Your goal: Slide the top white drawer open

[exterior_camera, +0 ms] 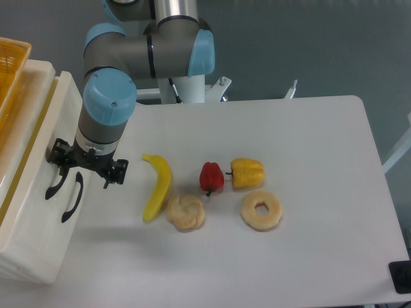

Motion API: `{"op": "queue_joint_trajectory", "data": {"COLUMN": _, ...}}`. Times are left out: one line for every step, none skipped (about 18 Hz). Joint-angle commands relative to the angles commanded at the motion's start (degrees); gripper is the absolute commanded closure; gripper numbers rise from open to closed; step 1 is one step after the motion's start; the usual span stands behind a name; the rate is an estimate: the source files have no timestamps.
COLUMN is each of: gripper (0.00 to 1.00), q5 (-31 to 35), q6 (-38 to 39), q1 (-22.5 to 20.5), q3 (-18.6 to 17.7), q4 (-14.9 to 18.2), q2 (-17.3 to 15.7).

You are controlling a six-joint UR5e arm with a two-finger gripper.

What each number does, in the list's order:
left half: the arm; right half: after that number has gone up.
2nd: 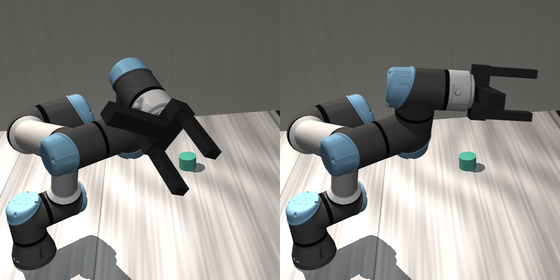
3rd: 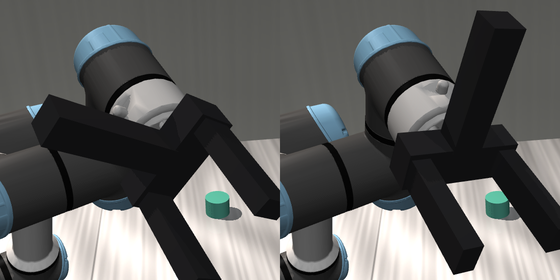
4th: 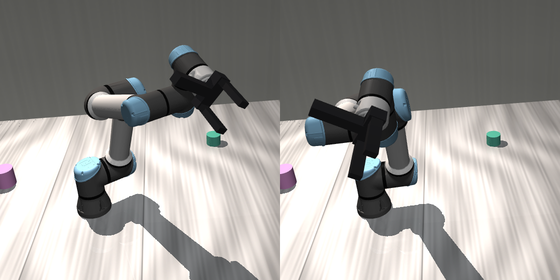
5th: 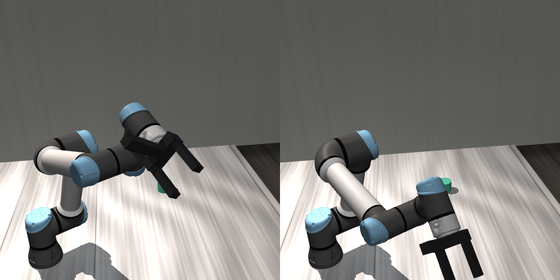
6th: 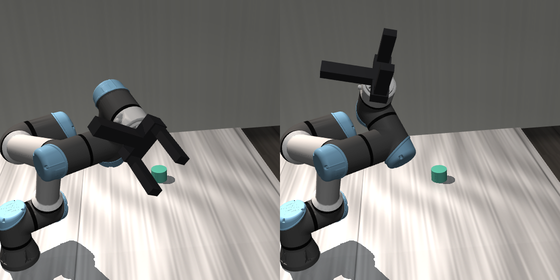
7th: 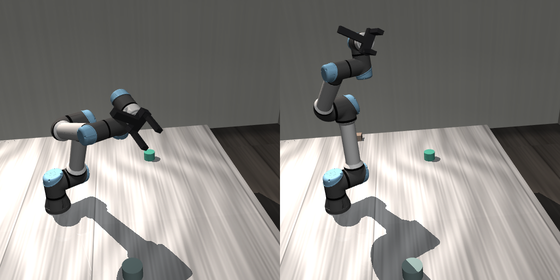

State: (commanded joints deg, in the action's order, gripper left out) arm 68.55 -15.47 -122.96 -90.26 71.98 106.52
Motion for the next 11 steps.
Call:
{"op": "queue_joint_trajectory", "data": {"gripper": 0.00, "q5": 0.09, "q6": 0.00, "q1": -0.18, "q3": 0.00, "q4": 0.00, "q2": 0.00}}
{"op": "queue_joint_trajectory", "data": {"gripper": 0.00, "q5": 0.26, "q6": 0.00, "q1": -0.44, "q3": 0.00, "q4": 0.00, "q2": 0.00}}
{"op": "queue_joint_trajectory", "data": {"gripper": 0.00, "q5": 0.44, "q6": 0.00, "q1": -0.62, "q3": 0.00, "q4": -0.09, "q2": -0.09}}
{"op": "queue_joint_trajectory", "data": {"gripper": 0.00, "q5": 0.53, "q6": 0.00, "q1": -0.79, "q3": 0.09, "q4": -0.09, "q2": -0.09}}
{"op": "queue_joint_trajectory", "data": {"gripper": 0.00, "q5": 0.61, "q6": 0.00, "q1": -1.05, "q3": 0.09, "q4": -0.09, "q2": -0.09}}
{"op": "queue_joint_trajectory", "data": {"gripper": 0.00, "q5": 0.62, "q6": -0.17, "q1": -1.06, "q3": 0.09, "q4": -0.09, "q2": -0.09}}
{"op": "queue_joint_trajectory", "data": {"gripper": 0.00, "q5": 0.62, "q6": -0.18, "q1": -1.40, "q3": 0.17, "q4": -0.09, "q2": -0.17}}
{"op": "queue_joint_trajectory", "data": {"gripper": 0.00, "q5": 0.79, "q6": -0.18, "q1": -1.58, "q3": 0.18, "q4": -0.09, "q2": -0.26}}
{"op": "queue_joint_trajectory", "data": {"gripper": 0.00, "q5": 0.79, "q6": -0.18, "q1": -1.76, "q3": 0.18, "q4": -0.09, "q2": -0.26}}
{"op": "queue_joint_trajectory", "data": {"gripper": 0.00, "q5": 0.79, "q6": -0.18, "q1": -2.28, "q3": 0.18, "q4": -0.09, "q2": -0.35}}
{"op": "queue_joint_trajectory", "data": {"gripper": 0.00, "q5": 0.79, "q6": -0.18, "q1": -2.55, "q3": 0.35, "q4": -0.09, "q2": -0.44}}
